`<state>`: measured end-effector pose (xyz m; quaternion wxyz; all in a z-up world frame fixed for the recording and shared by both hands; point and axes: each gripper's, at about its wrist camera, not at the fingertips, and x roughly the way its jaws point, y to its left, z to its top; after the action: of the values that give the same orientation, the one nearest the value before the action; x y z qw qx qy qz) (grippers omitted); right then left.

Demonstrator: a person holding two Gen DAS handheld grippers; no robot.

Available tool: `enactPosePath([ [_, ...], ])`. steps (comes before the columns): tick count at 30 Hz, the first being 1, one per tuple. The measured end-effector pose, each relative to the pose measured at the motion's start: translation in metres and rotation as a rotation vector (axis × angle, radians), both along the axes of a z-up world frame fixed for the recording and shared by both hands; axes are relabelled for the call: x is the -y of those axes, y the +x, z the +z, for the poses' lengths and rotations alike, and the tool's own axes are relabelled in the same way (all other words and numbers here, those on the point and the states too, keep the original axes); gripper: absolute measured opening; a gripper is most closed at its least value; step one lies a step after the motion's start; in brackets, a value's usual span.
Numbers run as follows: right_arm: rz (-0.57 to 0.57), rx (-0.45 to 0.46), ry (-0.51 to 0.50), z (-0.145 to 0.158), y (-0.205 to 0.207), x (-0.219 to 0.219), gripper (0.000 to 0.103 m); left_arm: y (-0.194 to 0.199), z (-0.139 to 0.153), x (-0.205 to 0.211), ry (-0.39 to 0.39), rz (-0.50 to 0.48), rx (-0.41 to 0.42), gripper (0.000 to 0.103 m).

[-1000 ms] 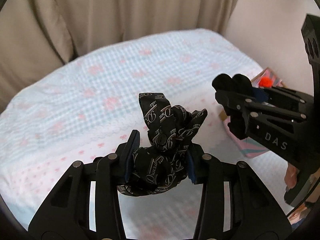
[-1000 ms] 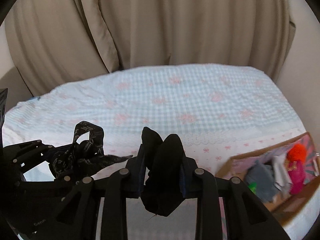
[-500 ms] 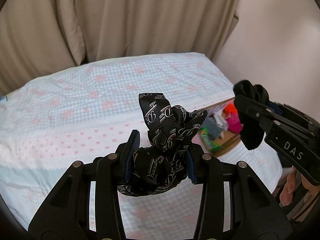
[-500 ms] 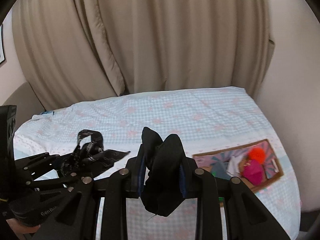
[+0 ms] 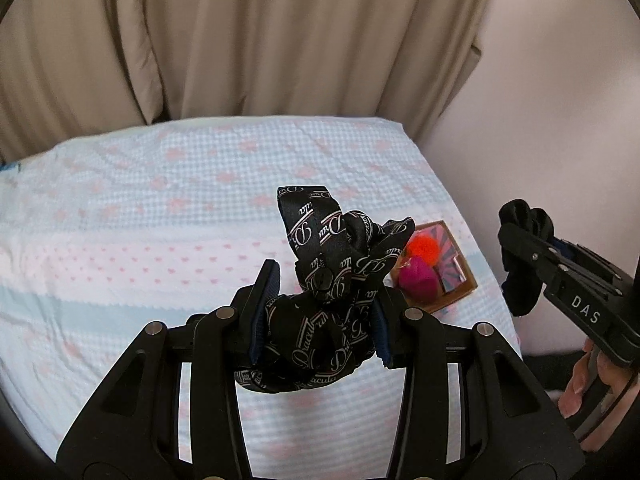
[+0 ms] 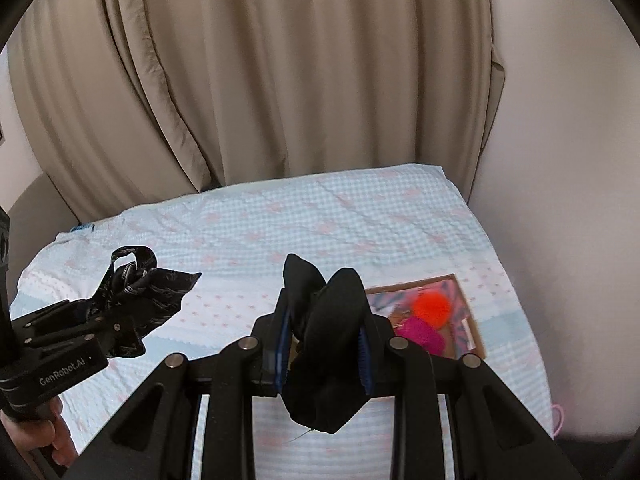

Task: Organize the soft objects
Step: 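Carry the black scarf and gloves over the cardboard box with both tools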

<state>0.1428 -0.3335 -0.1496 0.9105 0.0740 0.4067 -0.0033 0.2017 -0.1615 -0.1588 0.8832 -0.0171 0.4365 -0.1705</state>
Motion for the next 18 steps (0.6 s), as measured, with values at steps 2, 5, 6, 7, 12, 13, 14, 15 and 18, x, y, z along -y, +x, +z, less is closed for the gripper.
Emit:
enactPosePath([
  [2, 0.018, -0.009, 0.010, -0.005, 0.005, 0.020, 0.026, 0.002, -0.007, 0.023, 0.012, 0.021, -0.013, 0.038],
  [5, 0.051, -0.031, 0.021, -0.019, 0.014, 0.047, 0.026, 0.010, -0.022, 0.052, 0.016, 0.059, -0.038, 0.038],
  [6, 0.062, -0.042, 0.029, -0.025, 0.019, 0.056, 0.026, 0.012, -0.028, 0.060, 0.019, 0.069, -0.048, 0.038],
  [7, 0.070, -0.052, 0.036, -0.032, 0.023, 0.062, 0.026, 0.014, -0.034, 0.066, 0.022, 0.078, -0.059, 0.038],
  [12, 0.108, -0.111, 0.075, -0.067, 0.043, 0.090, 0.026, 0.026, -0.072, 0.098, 0.038, 0.146, -0.121, 0.038],
  [13, 0.116, -0.126, 0.082, -0.077, 0.048, 0.094, 0.026, 0.030, -0.079, 0.102, 0.045, 0.150, -0.129, 0.038],
  [14, 0.119, -0.134, 0.088, -0.083, 0.051, 0.097, 0.026, 0.034, -0.089, 0.108, 0.053, 0.154, -0.142, 0.038],
  [15, 0.123, -0.148, 0.101, -0.092, 0.055, 0.102, 0.026, 0.039, -0.099, 0.111, 0.057, 0.157, -0.153, 0.038],
  [18, 0.129, -0.181, 0.128, -0.116, 0.064, 0.111, 0.026, 0.050, -0.125, 0.122, 0.077, 0.164, -0.187, 0.038],
])
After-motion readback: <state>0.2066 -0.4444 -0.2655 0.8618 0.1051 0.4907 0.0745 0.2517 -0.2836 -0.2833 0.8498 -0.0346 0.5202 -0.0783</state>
